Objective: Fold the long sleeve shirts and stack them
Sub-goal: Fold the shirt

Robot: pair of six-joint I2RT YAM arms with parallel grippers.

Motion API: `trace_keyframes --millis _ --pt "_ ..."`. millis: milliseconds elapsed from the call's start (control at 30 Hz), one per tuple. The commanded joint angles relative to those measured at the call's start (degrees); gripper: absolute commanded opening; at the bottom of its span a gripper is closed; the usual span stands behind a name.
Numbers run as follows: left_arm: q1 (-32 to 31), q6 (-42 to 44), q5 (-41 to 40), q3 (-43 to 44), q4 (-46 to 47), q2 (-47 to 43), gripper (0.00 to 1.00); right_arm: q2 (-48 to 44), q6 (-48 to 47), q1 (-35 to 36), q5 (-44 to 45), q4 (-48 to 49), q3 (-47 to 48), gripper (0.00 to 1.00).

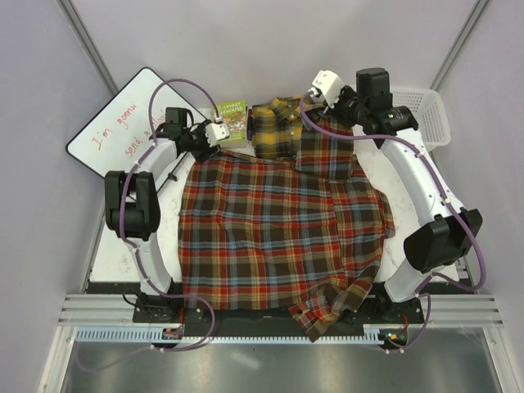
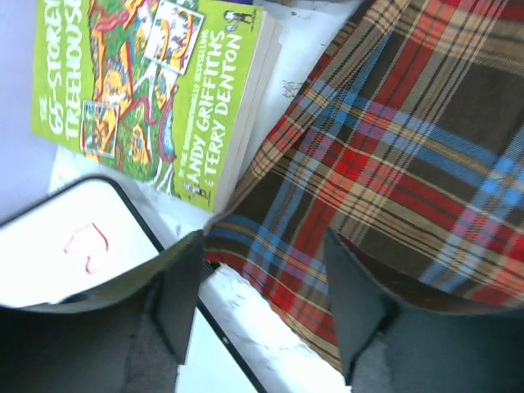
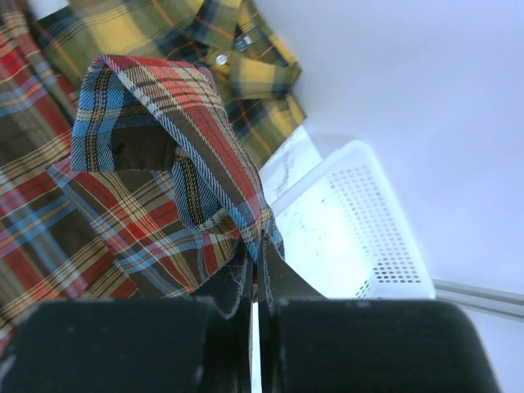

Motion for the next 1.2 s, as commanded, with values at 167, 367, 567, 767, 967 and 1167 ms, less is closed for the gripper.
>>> trace_keyframes --millis 167,367,567,767,967,1167 --pt "-1.6 15.6 -2.1 1.0 6.4 6.1 0.55 3.3 -0.6 -0.6 1.7 7.1 8.7 0.00" --pt "-2.1 17.2 -5.8 2.7 7.1 9.5 0.52 3.3 -0.4 -1.1 3.4 11.4 9.8 0.00" --pt "-2.3 17.6 -5.0 3.1 8.8 10.7 0.52 3.1 -0.9 -1.6 3.6 12.7 9.6 0.00" --pt "-3.1 18.0 -5.3 2.2 10.6 11.1 0.50 2.7 -0.9 -1.7 3.0 13.8 10.0 0.00" --pt "-3.2 18.1 -1.0 0.3 11.5 8.0 0.49 3.3 -0.9 -1.7 3.2 13.9 11.0 0.00" --pt "-3.4 22.5 -0.3 0.4 10.6 9.6 0.50 3.4 0.1 -1.8 3.4 14.1 11.8 0.00"
